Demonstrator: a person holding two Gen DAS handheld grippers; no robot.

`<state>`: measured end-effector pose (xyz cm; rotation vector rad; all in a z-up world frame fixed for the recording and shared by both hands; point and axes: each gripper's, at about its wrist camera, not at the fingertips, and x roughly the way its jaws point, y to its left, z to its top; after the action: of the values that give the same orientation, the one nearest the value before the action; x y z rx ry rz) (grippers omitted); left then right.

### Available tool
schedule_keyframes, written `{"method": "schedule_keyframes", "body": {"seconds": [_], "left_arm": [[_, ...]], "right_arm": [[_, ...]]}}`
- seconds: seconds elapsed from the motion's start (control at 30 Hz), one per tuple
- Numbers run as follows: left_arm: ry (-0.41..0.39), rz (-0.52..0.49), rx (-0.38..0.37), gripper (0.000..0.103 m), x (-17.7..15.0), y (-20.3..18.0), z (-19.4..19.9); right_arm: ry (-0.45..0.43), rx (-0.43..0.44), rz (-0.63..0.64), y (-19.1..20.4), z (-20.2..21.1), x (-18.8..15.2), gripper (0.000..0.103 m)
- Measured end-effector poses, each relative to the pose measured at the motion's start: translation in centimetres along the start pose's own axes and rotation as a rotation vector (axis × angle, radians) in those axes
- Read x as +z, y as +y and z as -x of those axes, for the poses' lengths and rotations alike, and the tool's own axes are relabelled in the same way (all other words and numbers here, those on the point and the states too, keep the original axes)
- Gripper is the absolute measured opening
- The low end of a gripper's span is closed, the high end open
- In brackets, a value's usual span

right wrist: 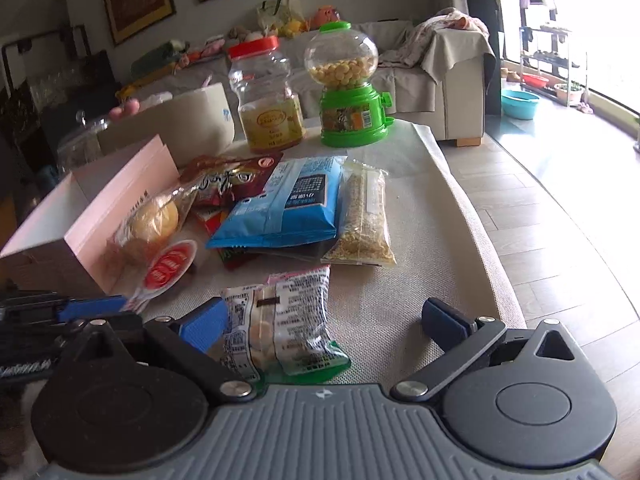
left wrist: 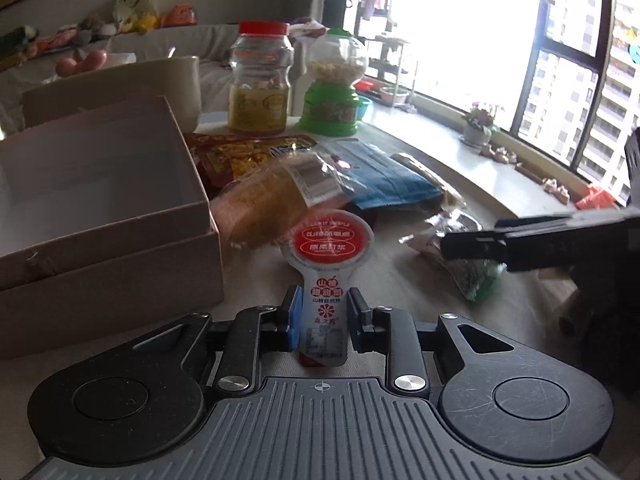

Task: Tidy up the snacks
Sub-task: 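Lift the packet with the right tool while the left tool lifts the cup toward the pink box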

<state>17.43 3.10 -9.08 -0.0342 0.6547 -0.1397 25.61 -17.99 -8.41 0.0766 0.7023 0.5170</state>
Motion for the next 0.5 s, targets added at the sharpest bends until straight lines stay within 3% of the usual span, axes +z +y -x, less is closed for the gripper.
{"method": "schedule_keyframes", "body": {"seconds": [0.07,0.17,0.33,0.5], "left_arm": [[0.014,-0.021,0.036,0.028,-1.0,-1.2,1.4],[0.068,0.042,0.073,0.028,-1.1,-2.1,2.8],[0.153,0.111,0.041,0.028,0.2,-0.7,2.4],[0.222,0.055,0.034,0.029,2.3,-0.3,0.5]], "right_arm": [[0.014,0.015,0.006,-0.2,0.1,0.0,0.103],[0.05,0.048,0.025,-0.7,0.1,0.4,0.103],[0.077,0.038,0.111,0.1,-0.1,0.3,0.103],[0.076,-0.018,0.137,1.2,0.0,-0.1,0.103]]}}
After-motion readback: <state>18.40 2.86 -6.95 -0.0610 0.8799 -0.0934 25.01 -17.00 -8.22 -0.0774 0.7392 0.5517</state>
